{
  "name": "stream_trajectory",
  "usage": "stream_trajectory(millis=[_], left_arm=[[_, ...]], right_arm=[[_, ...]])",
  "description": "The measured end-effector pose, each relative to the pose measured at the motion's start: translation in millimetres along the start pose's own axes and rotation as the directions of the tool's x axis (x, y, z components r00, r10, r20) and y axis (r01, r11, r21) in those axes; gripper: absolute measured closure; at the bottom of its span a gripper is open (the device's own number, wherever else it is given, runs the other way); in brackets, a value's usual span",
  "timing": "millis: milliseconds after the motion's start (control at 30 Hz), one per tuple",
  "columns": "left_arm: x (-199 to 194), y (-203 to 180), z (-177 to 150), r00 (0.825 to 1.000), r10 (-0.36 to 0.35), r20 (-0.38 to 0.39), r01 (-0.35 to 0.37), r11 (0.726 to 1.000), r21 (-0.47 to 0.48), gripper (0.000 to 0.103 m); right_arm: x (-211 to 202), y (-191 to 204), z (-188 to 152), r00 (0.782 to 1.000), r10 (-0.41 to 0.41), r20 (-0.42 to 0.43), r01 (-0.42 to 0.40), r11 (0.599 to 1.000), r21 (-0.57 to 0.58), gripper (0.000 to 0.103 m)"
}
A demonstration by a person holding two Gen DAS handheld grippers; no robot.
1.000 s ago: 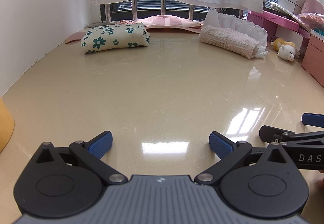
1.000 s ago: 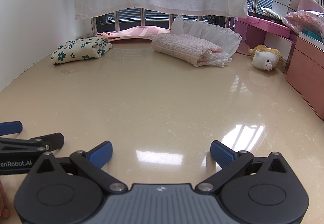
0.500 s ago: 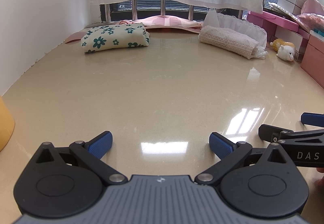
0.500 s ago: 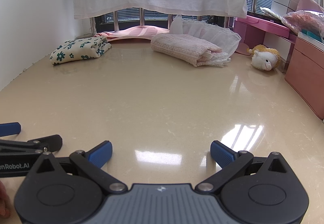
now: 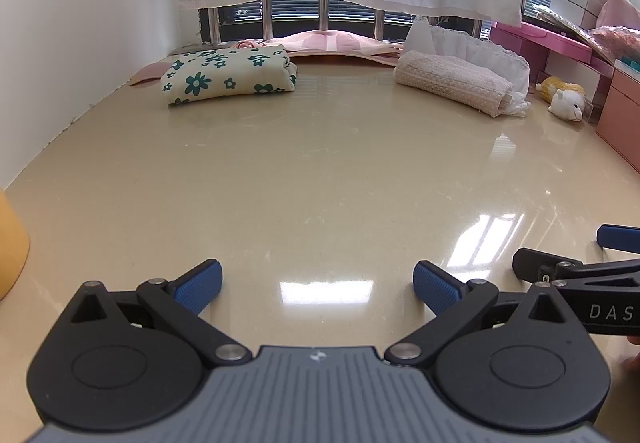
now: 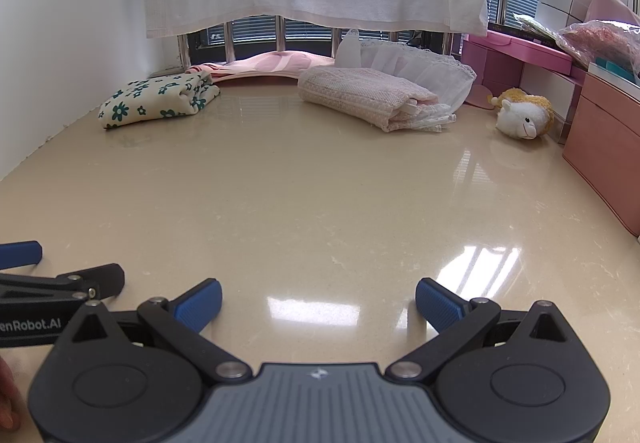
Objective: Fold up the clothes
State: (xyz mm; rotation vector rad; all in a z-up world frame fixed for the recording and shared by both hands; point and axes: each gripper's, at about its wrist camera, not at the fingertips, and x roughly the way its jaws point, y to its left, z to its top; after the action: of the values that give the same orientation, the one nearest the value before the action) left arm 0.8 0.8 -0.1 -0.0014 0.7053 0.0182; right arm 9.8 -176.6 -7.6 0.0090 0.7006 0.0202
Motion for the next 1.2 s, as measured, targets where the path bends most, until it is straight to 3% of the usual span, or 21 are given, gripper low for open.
stream_trajectory(millis=[1200], left_arm=[[1.5, -1.4, 0.8, 1.0, 0.012, 0.0, -0.012, 1.0, -0.007, 0.0]], right_arm=[[2.2, -1.1, 1.1, 1.0, -0.009, 0.0, 0.009, 1.0, 0.008, 0.0]])
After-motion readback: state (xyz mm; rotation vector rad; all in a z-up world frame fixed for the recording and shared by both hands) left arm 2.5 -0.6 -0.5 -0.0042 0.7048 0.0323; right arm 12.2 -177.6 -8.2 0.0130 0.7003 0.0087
